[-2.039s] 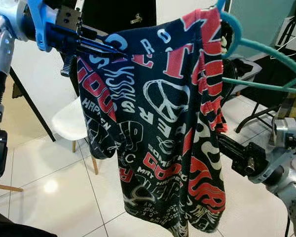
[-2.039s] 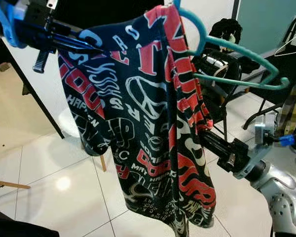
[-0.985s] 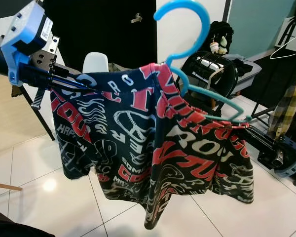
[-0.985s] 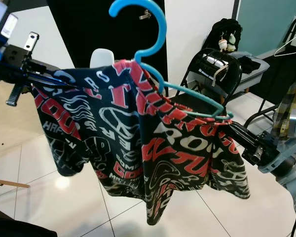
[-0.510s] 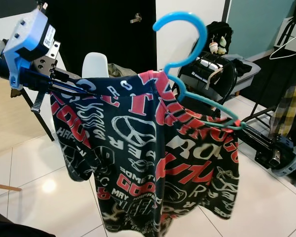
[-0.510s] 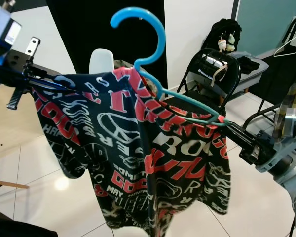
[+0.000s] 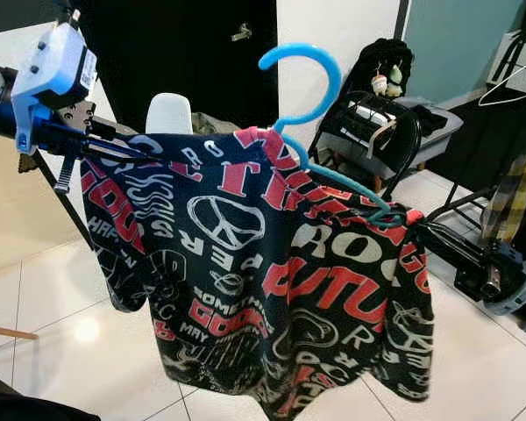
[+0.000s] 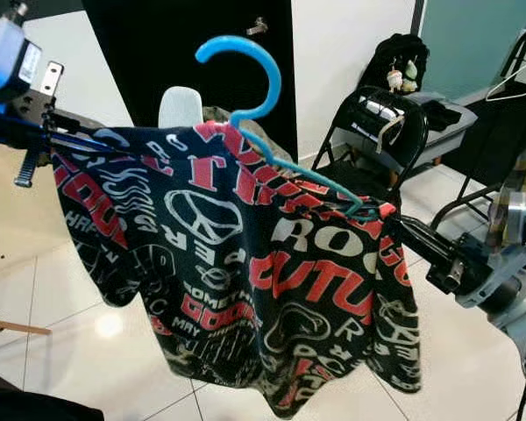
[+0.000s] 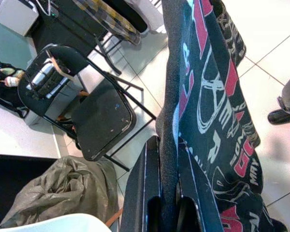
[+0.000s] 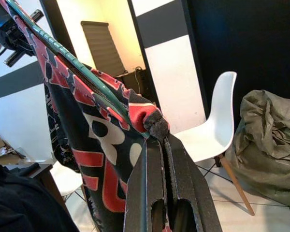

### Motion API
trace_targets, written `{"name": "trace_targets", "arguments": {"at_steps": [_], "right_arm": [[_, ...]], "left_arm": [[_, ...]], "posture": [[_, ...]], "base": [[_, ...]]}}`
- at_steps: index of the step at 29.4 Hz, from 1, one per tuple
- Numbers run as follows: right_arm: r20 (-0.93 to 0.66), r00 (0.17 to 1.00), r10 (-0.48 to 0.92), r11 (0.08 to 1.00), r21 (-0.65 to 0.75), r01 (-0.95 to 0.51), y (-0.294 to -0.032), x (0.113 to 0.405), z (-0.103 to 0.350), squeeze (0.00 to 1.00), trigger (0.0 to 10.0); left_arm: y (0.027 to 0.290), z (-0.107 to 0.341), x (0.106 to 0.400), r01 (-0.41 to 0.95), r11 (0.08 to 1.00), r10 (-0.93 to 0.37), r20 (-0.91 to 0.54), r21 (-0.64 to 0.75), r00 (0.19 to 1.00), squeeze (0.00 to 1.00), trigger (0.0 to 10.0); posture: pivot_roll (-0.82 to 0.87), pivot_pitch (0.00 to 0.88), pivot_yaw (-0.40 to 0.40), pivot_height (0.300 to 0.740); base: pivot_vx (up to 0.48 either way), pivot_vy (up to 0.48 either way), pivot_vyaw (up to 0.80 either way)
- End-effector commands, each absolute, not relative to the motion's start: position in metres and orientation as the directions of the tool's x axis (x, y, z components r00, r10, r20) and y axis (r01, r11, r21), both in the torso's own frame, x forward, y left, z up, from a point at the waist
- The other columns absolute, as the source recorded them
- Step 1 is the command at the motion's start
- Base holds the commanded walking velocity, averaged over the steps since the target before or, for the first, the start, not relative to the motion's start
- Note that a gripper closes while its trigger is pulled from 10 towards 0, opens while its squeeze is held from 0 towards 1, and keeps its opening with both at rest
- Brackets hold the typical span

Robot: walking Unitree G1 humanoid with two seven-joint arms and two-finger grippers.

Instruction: Hang hanger

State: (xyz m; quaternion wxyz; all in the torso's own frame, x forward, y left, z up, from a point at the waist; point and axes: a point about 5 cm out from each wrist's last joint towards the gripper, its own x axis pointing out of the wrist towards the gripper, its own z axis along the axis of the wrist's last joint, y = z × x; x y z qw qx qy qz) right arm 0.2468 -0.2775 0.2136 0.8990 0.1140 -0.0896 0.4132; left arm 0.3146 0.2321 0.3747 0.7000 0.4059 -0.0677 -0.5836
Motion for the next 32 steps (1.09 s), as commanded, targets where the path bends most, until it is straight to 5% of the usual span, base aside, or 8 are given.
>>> {"name": "trace_targets", "arguments": {"at_steps": [1, 8, 32], "right_arm": [[0.255, 0.63, 0.733, 0.623, 0.118, -0.773, -0.276, 0.245, 0.217, 0.0, 0.0], [0.253, 0.628, 0.736, 0.619, 0.124, -0.775, -0.275, 0.245, 0.215, 0.0, 0.0], [0.255, 0.643, 0.723, 0.636, 0.118, -0.762, -0.282, 0.244, 0.219, 0.0, 0.0]], "left_arm": [[0.236, 0.383, 0.312, 0.746, -0.001, -0.88, -0.354, 0.666, 0.316, 0.0, 10.0], [0.233, 0.398, 0.303, 0.741, -0.009, -0.926, -0.285, 0.671, 0.247, 0.0, 10.0], [0.247, 0.393, 0.296, 0.773, 0.012, -0.912, -0.311, 0.634, 0.269, 0.0, 10.0]], "posture": [[-0.05, 0.0, 0.064, 0.74], [-0.05, 0.0, 0.063, 0.74], [-0.05, 0.0, 0.061, 0.74]], "base": [[0.0, 0.0, 0.0], [0.0, 0.0, 0.0], [0.0, 0.0, 0.0]]}}
